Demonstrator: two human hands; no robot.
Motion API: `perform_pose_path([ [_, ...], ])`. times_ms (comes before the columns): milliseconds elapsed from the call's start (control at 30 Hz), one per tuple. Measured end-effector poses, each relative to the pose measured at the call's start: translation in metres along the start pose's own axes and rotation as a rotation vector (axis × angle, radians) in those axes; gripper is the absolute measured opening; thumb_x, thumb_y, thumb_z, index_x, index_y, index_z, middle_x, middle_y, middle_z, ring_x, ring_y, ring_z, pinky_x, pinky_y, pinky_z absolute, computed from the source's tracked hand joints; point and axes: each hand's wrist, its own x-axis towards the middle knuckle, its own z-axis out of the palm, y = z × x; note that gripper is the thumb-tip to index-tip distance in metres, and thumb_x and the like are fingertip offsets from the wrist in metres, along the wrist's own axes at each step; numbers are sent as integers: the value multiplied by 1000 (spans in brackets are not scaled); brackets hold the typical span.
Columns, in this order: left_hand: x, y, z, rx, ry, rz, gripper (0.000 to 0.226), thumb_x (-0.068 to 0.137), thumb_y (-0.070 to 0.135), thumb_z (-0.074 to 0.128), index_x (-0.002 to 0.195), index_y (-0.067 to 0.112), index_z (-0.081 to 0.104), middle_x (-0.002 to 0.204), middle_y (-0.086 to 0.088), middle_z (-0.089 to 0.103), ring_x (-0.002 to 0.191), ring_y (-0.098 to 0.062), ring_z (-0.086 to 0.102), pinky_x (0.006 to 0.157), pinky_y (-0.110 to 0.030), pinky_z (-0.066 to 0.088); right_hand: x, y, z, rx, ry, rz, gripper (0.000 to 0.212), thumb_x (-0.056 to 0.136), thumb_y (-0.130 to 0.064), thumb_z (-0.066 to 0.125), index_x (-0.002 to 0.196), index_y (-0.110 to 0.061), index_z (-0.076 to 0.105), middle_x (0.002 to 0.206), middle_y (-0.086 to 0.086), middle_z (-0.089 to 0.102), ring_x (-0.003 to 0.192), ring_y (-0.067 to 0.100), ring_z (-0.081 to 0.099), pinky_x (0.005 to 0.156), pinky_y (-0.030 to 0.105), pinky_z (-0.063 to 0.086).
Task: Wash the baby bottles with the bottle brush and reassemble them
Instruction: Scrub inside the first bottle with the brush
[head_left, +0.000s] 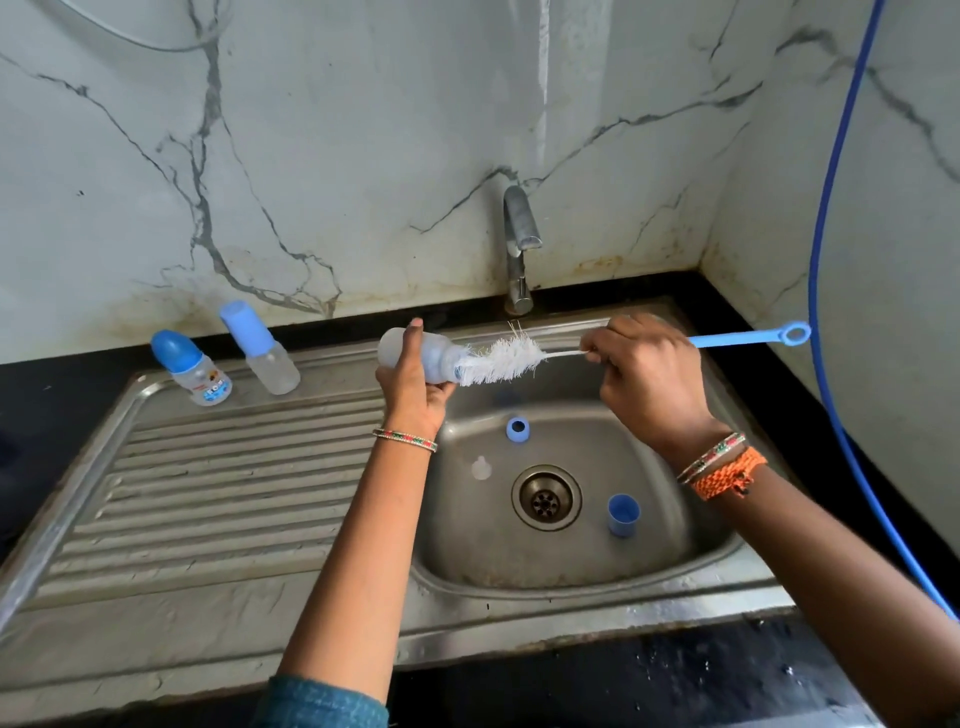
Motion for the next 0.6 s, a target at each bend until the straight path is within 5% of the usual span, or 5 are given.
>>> perform_pose_path([
  [300, 7, 21, 4, 68, 60, -1, 65, 79, 25, 74, 130, 3, 42, 122, -20, 58, 100, -32, 65, 48, -37, 55, -5, -7, -2, 21, -192, -103, 38, 70, -14, 32, 86, -9, 66, 67, 7, 58, 46, 31, 53, 40, 26, 35],
  [367, 9, 24, 6, 96, 67, 82, 60, 79, 23, 73, 127, 3, 44, 118, -17, 58, 100, -30, 64, 49, -36, 55, -3, -15, -3, 280, -396, 193, 32, 78, -9, 35, 85, -10, 66, 62, 6, 58, 48, 26, 52, 44, 29, 39],
  [467, 8, 27, 9, 181, -10, 126, 36, 82, 24, 69, 109, 8, 51, 102, -13, 55, 84, -23, 59, 53, -30, 53, 8, -14, -2, 1140, -984, 938, 37, 87, 7, 25, 82, -8, 59, 50, 0, 38, 36, 8, 27, 33, 17, 22],
  [533, 8, 28, 11, 159, -13, 136, 33, 82, 23, 69, 106, 11, 48, 99, -12, 54, 81, -23, 57, 58, -33, 53, 4, -11, 5, 1367, -1111, 1074, 40, 90, 9, 19, 87, -6, 56, 49, -2, 35, 32, 2, 22, 28, 12, 18],
  [600, 8, 29, 12, 149, 68, 177, 38, 82, 21, 69, 110, 10, 45, 103, -12, 53, 86, -25, 58, 61, -37, 54, 1, -10, 7, 1326, -1068, 982, 31, 101, -3, 29, 97, -1, 60, 56, 1, 48, 35, 4, 34, 32, 14, 32],
])
